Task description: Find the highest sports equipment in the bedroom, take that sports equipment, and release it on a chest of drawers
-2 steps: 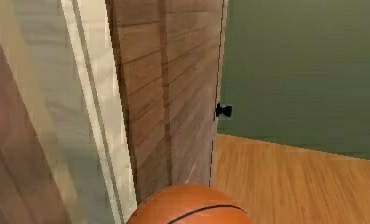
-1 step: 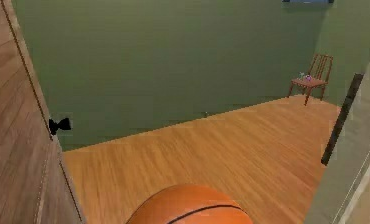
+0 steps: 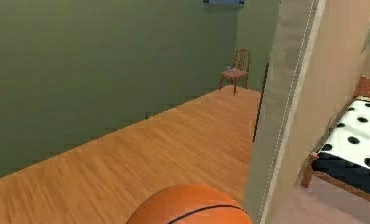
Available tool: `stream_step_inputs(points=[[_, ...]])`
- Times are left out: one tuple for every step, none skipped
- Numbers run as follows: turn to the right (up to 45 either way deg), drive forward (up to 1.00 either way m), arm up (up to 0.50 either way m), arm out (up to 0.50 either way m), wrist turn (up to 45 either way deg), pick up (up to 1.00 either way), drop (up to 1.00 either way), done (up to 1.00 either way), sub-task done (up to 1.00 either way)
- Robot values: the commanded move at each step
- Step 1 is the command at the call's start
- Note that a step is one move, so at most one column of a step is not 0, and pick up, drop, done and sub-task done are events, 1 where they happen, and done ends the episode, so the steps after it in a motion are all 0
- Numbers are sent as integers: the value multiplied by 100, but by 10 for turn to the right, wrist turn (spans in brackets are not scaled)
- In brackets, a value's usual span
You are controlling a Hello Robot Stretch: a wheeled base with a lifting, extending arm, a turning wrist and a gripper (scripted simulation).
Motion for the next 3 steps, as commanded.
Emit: stream_step_inputs(points=[[0,20,0,0,0,0,0,0,0],[-420,0,0,0,0,0,0,0,0],[0,30,0,0,0,0,0,0,0]])
